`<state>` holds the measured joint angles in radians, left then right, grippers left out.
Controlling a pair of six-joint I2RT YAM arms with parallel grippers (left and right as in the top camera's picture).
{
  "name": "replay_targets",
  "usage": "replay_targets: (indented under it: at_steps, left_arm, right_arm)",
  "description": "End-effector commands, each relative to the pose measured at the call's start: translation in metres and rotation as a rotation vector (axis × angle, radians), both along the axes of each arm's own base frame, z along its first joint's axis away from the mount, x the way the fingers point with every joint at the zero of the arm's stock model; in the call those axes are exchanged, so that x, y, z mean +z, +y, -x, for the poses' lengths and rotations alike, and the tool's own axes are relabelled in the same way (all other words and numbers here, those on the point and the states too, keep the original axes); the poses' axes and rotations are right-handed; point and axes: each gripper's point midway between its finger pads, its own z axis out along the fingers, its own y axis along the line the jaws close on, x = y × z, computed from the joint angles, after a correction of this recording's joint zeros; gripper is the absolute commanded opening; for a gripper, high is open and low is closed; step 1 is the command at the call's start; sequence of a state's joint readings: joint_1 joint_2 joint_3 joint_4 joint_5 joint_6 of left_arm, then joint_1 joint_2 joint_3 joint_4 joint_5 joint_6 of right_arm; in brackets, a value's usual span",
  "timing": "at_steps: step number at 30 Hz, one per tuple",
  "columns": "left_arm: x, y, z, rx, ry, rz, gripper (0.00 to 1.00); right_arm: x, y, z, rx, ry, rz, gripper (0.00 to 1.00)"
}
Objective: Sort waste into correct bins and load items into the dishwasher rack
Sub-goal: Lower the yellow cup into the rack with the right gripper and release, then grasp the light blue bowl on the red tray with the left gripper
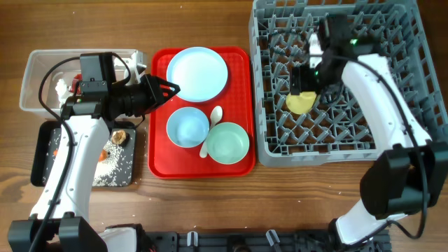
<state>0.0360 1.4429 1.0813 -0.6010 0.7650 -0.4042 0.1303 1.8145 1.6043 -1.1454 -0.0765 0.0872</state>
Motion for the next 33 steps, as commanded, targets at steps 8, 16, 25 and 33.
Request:
replay_targets:
  at_steps: [8, 16, 25, 33]
  left_arm:
    - [-0.002, 0.003, 0.004, 0.002, 0.021, -0.01, 0.24]
    - [-0.027, 0.015, 0.026, 0.05, 0.172, -0.09, 0.21]
    - [-0.062, 0.052, 0.047, 0.159, 0.306, -0.374, 0.22]
    - [-0.099, 0.051, 0.063, 0.27, 0.395, -0.574, 0.33]
  right_arm:
    - [0.053, 0.029, 0.006, 0.096, -0.023, -0.155, 1.0]
    - [0.056, 0.045, 0.014, 0.084, 0.012, -0.238, 0.96]
    - [0.057, 0.099, 0.028, 0.273, -0.007, -0.228, 0.94]
    - [0.058, 0.129, 0.038, 0.357, -0.018, -0.226, 0.95]
